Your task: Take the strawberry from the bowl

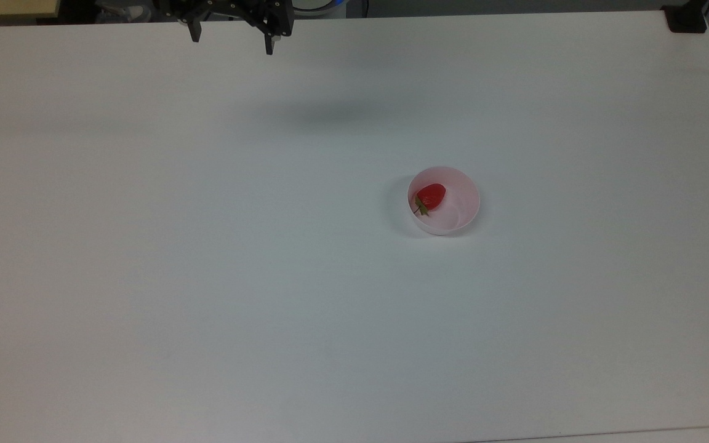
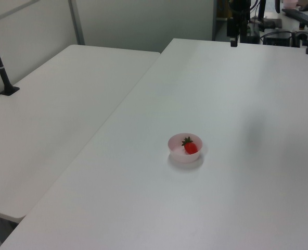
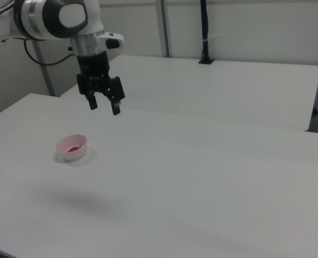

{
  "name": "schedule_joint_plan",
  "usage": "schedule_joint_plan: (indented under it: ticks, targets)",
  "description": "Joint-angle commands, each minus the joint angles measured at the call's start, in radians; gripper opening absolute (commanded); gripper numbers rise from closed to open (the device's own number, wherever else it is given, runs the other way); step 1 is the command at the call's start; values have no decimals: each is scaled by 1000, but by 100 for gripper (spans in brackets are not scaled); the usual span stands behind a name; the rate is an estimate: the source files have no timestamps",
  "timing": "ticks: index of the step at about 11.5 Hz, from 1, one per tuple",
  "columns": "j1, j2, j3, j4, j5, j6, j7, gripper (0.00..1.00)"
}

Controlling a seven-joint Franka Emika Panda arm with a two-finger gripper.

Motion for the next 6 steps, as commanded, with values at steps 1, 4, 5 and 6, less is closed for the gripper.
schedule_joint_plan:
  ticks: [1, 4, 5, 6]
  targets:
    - [2, -28, -9, -24, -12, 2, -5, 100]
    - [2, -28, -7, -24, -12, 1, -5, 100]
    - [2, -28, -7, -24, -12, -5, -5, 100]
    - [2, -28, -9, -24, -12, -5, -5, 100]
